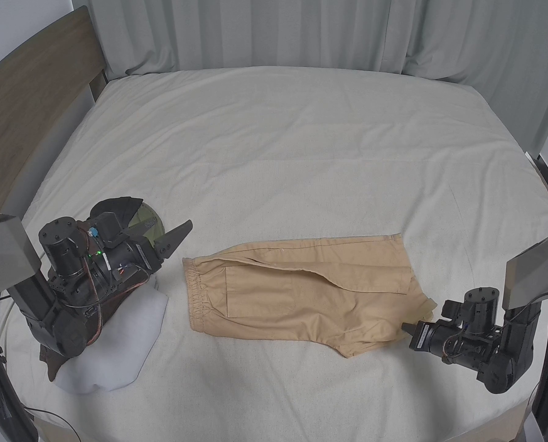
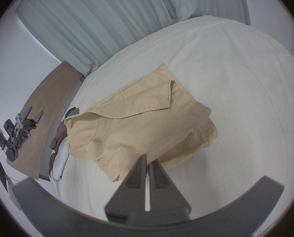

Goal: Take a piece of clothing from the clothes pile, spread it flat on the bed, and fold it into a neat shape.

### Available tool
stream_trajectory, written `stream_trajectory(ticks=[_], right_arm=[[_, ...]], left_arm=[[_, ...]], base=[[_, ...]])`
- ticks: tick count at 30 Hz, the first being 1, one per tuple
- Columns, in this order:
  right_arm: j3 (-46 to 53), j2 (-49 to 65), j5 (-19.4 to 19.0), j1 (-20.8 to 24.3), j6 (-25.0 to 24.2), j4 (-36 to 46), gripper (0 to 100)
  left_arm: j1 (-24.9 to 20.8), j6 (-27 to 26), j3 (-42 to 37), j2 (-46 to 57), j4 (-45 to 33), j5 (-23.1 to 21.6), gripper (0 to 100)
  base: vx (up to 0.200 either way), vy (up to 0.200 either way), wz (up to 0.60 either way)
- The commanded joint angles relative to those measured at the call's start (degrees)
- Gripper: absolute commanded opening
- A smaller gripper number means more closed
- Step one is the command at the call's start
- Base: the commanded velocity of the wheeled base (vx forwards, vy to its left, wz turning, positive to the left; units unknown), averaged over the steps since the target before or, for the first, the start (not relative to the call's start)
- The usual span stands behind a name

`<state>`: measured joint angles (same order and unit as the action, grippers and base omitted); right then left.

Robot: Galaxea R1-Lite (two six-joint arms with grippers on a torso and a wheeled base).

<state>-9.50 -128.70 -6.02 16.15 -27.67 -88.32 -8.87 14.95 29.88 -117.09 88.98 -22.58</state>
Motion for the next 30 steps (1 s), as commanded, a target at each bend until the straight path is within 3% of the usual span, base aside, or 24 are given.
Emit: stream_trajectory(ticks=[1, 25, 26, 30], right_arm=[[1.06, 1.25, 0.05, 0.28, 0.07, -0.01, 0], [-0.79, -5.34, 3.39, 0.37, 0.16, -0.27, 0], [-0.79, -5.07, 3.47, 0.37, 0.16, -0.27, 100], [0.88, -2.7, 3.47, 0.55, 0.16, -0.1, 100]], left_arm=[[0.0, 0.0, 0.0, -0.16, 0.05, -0.01, 100], [0.0, 0.0, 0.09, 0.11, 0.05, -0.01, 100], [0.0, 0.0, 0.09, 0.11, 0.05, -0.01, 100], [0.0, 0.0, 0.09, 0.11, 0.05, -0.01, 100]], base=[[0.0, 0.0, 0.0], [0.0, 0.0, 0.0], [0.0, 0.0, 0.0], [0.0, 0.0, 0.0]])
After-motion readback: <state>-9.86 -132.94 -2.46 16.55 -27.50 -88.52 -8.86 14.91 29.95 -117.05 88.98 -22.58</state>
